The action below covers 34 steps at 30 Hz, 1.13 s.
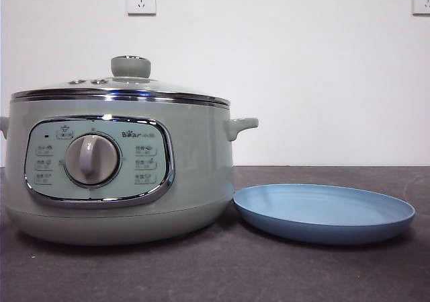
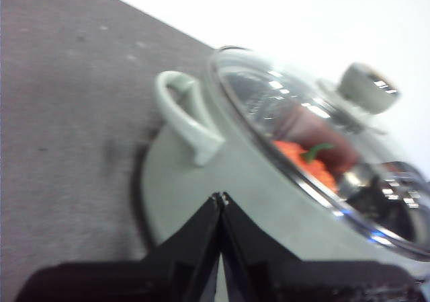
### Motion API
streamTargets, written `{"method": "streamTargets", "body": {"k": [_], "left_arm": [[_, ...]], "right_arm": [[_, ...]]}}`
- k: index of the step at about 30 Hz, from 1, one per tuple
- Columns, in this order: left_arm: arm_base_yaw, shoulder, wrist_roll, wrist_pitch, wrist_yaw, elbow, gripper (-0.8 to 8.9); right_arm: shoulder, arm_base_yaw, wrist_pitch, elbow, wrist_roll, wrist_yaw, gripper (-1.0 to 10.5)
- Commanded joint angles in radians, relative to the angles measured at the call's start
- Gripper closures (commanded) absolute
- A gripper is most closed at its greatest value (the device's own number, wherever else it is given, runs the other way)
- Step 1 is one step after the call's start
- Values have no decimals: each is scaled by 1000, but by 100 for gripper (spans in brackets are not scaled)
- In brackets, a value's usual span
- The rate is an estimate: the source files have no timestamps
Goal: Take the pumpkin out from the steamer,put the pumpkin in the blue plate,close the lid
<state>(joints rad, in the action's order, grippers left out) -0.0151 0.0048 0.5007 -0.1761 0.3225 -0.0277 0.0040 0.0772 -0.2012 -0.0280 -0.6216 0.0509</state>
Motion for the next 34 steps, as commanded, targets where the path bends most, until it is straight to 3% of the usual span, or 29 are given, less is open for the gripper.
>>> {"method": "streamTargets", "body": {"k": [1,7,16,27,30,34], "left_arm": [[2,-1,31,6,27,-11,819],[3,1,-18,-128,18,-140,820],[3,29,-79,-172,-32,-340,820],[3,356,-297,-245,-26,-669,820],[3,468,-348,-302,-5,-782,819],[3,612,-401,-386,97,-921,817]], "right_arm": [[-2,-2,-9,-17,-35,43,951],[23,-2,-68,-125,-13,61,957],[226,-2,-102,-401,186,60,957],[563,-2,-274,-802,436,88,949],[633,-2,-318,-882,515,172,949],[696,-2,-335,-942,579,338,948]]}}
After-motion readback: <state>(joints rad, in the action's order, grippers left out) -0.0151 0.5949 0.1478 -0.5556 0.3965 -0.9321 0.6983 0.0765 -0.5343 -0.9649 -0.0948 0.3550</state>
